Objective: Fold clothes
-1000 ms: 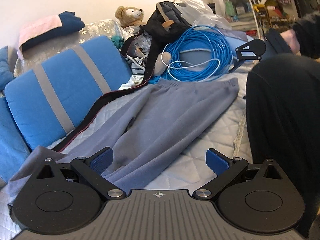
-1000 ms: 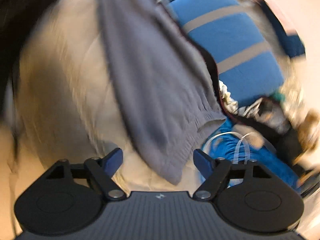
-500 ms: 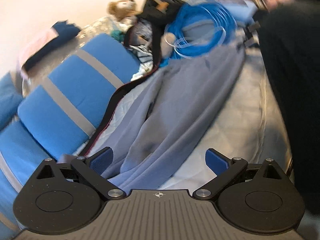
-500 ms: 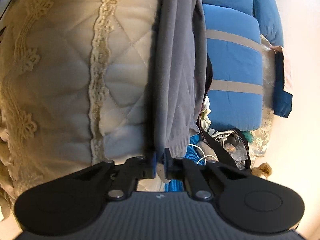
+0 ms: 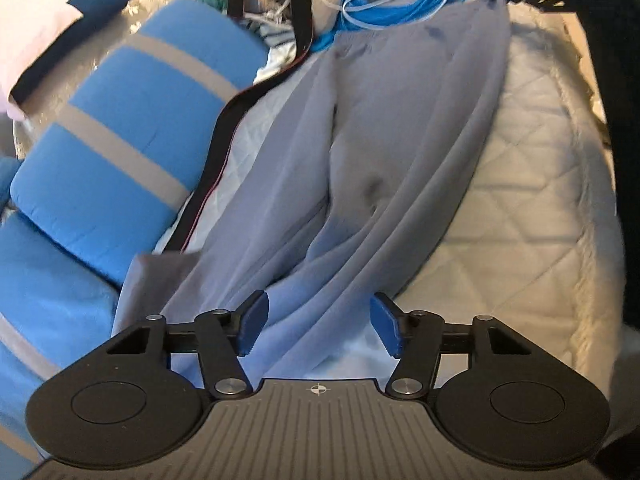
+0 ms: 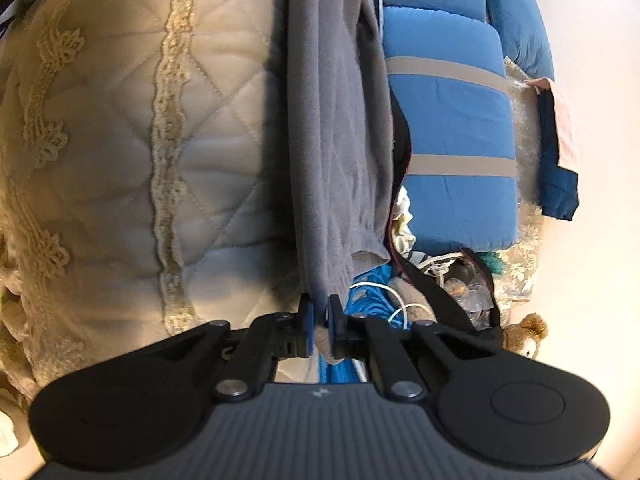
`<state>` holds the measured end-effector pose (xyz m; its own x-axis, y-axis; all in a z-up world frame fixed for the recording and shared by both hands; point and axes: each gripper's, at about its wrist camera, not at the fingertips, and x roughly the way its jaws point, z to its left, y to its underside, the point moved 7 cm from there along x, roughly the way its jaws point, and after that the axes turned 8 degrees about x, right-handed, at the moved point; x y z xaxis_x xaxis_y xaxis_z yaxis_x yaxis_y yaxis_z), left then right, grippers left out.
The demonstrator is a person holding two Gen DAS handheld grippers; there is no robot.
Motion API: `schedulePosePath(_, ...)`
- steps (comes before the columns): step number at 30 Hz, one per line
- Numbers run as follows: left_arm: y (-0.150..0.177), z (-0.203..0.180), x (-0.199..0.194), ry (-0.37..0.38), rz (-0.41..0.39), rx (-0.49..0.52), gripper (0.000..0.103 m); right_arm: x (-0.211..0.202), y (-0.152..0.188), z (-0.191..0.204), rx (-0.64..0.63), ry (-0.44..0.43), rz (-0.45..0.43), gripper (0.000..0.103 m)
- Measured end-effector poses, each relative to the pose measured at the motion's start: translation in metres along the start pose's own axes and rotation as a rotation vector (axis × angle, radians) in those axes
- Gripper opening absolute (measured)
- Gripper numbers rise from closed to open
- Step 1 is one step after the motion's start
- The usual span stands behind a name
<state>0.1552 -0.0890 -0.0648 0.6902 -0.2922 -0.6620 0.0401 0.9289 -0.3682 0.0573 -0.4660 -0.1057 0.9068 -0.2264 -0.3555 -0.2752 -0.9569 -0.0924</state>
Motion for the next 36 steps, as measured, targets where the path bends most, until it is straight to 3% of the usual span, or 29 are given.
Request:
schedulePosePath(2, 0.004, -0.003, 0.002, 0.001, 0.031, 0.041, 0.038, 0.002, 0.0, 0.002, 0.004, -0.007, 0.003, 0.012)
schedulePosePath(8, 0.014, -0.01, 0.005, 0.018, 0.1, 0.083, 0.022, 0.005, 0.001, 0.007, -0.009, -0.012, -0.006, 0.013)
schedulePosePath(11, 0.018, -0.011, 0.002, 0.009, 0.125, 0.082, 0.005, 0.003, 0.002, 0.008, -0.007, -0.013, -0.008, 0.013)
schedulePosePath(26, 0.023, -0.038, -0.034, -0.048, 0.172, 0.142, 0.002, 0.002, 0.004, -0.001, 0.06, -0.034, -0.007, 0.013)
schedulePosePath(36, 0.022, -0.064, -0.05, -0.026, 0.205, 0.17, 0.002, 0.001, 0.007, 0.0, 0.061, -0.041, 0.004, 0.012)
